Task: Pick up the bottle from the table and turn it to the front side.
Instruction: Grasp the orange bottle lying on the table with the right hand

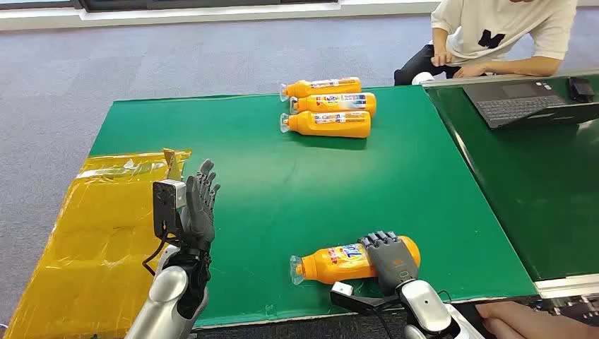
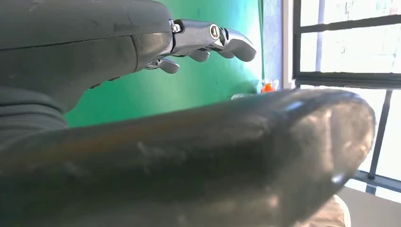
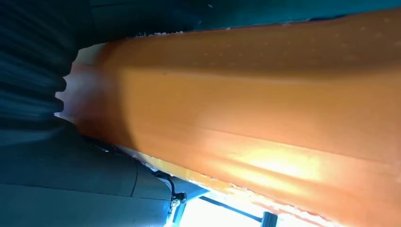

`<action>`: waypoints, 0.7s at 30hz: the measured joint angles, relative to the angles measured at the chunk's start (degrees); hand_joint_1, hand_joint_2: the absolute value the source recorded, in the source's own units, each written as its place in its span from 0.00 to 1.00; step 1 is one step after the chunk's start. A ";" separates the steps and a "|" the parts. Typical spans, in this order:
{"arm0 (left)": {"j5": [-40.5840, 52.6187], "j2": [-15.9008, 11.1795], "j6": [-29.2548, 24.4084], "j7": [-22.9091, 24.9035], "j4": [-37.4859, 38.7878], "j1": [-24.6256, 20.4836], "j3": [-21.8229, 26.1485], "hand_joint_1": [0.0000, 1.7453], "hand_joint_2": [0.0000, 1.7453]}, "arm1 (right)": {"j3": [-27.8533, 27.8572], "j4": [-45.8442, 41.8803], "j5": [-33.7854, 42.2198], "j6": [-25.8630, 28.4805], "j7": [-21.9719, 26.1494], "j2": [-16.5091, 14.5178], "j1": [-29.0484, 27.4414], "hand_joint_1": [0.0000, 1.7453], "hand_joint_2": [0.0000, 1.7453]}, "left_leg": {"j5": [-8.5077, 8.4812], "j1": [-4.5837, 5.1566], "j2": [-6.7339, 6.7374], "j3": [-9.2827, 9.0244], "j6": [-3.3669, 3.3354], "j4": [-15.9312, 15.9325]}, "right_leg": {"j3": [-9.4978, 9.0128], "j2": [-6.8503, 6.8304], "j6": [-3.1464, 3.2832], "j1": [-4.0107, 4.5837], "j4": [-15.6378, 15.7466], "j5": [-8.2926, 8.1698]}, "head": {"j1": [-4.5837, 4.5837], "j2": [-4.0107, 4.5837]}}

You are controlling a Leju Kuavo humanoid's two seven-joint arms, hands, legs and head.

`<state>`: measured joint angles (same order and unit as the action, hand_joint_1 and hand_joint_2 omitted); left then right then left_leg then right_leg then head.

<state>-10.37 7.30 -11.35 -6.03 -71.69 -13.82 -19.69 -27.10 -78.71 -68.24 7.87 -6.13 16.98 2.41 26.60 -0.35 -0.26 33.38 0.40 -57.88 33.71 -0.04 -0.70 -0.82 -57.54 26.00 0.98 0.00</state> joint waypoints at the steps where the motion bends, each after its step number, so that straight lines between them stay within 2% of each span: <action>1: 0.24 0.03 -0.33 -0.03 -0.05 0.02 0.00 0.00 0.00 | 0.04 -0.04 -0.05 0.06 0.01 -0.07 -0.08 1.00 1.00 | 0.00 0.00 0.00 0.00 0.00 0.00 | 0.00 0.00 0.00 0.00 0.00 0.00 | 0.00 0.00; 21: 1.34 0.13 -1.64 -0.15 -0.50 0.48 0.00 0.00 0.00 | 0.75 -0.35 -0.20 0.41 0.19 -1.03 -0.66 1.00 1.00 | 0.00 0.00 0.00 0.01 0.00 0.00 | 0.00 0.00 0.00 0.00 0.00 0.00 | 0.00 0.00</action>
<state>-9.03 7.43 -12.99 -6.19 -72.19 -13.34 -19.69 -26.35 -79.06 -68.43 8.28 -5.95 15.96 1.76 26.60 -0.35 -0.26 33.38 0.40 -57.88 33.71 -0.04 -0.70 -0.82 -57.54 25.99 0.98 0.00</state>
